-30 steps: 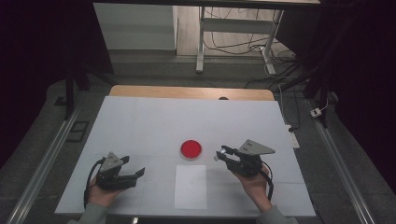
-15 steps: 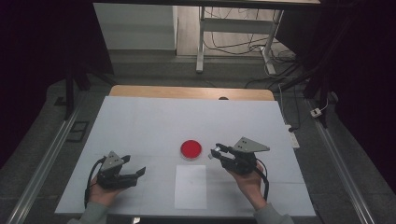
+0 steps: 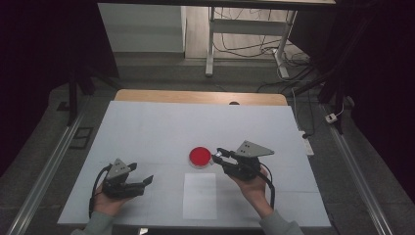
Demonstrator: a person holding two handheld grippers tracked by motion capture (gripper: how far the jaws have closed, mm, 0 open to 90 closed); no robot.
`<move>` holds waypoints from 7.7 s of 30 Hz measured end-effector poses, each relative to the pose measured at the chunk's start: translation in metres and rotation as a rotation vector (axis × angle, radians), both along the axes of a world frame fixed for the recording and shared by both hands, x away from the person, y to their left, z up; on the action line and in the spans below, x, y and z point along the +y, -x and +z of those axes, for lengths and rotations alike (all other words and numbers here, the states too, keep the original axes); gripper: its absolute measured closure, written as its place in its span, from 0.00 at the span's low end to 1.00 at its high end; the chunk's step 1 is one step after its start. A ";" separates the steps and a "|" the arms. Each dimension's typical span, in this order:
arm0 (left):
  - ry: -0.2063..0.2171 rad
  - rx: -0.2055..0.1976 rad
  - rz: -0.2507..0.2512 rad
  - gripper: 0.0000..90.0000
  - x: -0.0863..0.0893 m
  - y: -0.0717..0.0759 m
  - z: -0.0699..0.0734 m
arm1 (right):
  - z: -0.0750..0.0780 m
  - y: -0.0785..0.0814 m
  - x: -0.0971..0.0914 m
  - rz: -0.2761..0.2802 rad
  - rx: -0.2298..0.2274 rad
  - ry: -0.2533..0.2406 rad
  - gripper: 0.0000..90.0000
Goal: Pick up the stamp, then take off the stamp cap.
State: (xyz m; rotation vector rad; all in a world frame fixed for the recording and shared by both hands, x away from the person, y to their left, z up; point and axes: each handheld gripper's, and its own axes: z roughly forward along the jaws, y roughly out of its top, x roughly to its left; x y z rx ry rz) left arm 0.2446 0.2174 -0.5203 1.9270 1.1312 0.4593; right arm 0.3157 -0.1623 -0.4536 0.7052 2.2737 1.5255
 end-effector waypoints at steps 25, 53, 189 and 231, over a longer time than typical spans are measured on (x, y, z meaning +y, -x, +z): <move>-0.003 -0.017 0.000 0.24 0.000 0.001 0.003 | -0.002 -0.004 0.004 0.016 0.010 0.008 0.73; -0.012 -0.084 -0.093 0.25 -0.025 -0.013 0.028 | -0.004 -0.004 0.003 0.016 0.017 0.001 0.73; -0.088 -0.117 -0.401 0.71 -0.154 -0.044 0.023 | -0.010 -0.002 0.010 0.124 0.095 -0.067 0.74; -0.174 -0.198 -0.344 0.83 -0.160 -0.037 0.021 | -0.014 0.004 0.012 0.007 0.127 -0.150 0.74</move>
